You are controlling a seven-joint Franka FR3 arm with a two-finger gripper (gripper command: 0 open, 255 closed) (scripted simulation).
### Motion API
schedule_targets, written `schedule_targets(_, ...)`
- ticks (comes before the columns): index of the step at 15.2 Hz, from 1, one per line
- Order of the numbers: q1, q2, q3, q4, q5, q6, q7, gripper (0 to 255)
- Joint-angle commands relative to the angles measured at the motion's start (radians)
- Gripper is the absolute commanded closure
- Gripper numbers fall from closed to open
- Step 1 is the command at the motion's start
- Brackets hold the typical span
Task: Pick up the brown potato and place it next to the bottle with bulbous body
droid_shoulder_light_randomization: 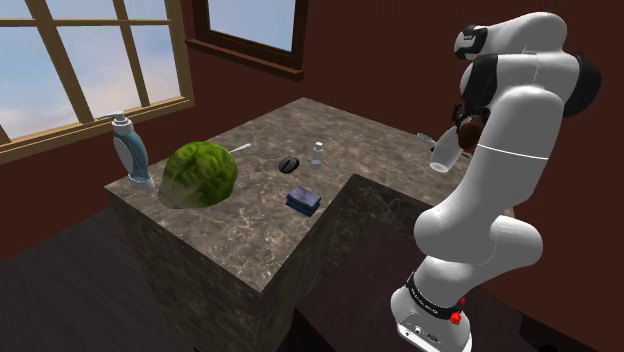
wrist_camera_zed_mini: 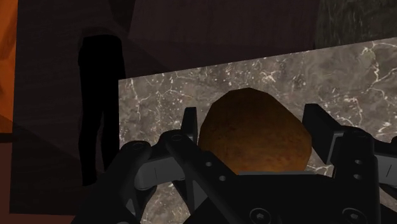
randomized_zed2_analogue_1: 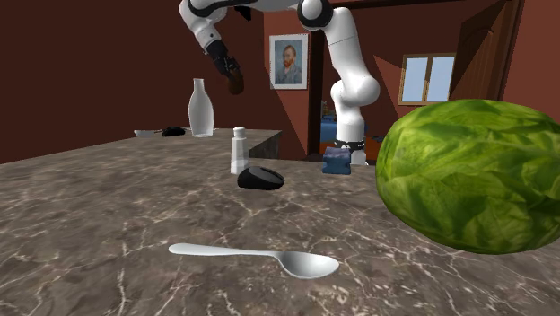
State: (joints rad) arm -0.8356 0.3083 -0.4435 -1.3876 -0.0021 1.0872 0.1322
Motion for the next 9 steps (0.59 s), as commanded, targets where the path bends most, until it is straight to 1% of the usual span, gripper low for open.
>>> schedule_targets(1,0.003,-0.008,0.001,-0.036,-0.002,0.029,0.003,255)
schedule_targets(9,0.010,-0.012,0.004,-0.149,0.002,0.138,0.014,255)
